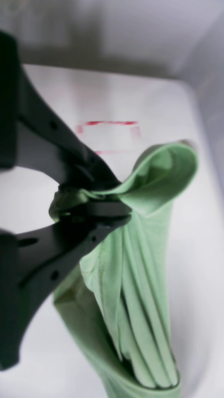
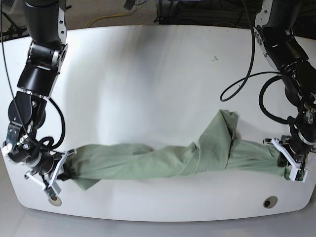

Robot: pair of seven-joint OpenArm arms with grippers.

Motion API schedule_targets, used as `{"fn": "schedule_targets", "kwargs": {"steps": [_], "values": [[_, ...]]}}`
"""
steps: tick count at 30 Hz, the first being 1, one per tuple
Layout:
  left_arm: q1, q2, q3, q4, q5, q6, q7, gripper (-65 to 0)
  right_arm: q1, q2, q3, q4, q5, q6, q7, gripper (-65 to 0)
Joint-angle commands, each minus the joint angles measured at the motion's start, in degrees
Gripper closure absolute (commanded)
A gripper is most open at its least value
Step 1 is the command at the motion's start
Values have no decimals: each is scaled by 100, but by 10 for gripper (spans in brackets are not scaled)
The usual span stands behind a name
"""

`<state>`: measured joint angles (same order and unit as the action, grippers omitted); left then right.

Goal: Fold the T-shirt properly
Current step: 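Lift the shirt with both grippers and stretch it between them, then lay the shirt down and regrasp its edge with the right gripper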

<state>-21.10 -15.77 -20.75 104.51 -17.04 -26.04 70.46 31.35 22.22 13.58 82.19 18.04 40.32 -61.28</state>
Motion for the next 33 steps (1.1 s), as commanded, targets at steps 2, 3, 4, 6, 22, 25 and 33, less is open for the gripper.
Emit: {"fn": "schedule_targets", "kwargs": {"steps": [2, 3, 4, 6, 22, 25, 33], "values": [[181, -98, -39, 85, 64, 24, -140, 0, -458, -107, 281, 550, -68, -32, 66, 0], [321, -98, -39, 85, 64, 24, -140, 0, -661, -125, 334, 647, -68, -32, 66, 0], [506, -98, -39, 94, 64, 24, -140, 0, -889, -134, 395, 743, -33, -32, 57, 0], [726, -98, -39, 94, 64, 24, -140, 0, -1241, -222, 457, 849, -24, -32, 57, 0], [2282, -107, -57, 77, 64, 24, -175, 0, -3087, -696, 1442, 1218, -68, -32, 57, -166], [2361, -107, -57, 77, 64, 24, -175, 0, -3166, -714, 1468, 1218, -68, -32, 57, -315], [2352, -98, -57, 77, 64, 24, -175, 0, -2691, -688, 1389, 1227, -68, -32, 40, -472]]}}
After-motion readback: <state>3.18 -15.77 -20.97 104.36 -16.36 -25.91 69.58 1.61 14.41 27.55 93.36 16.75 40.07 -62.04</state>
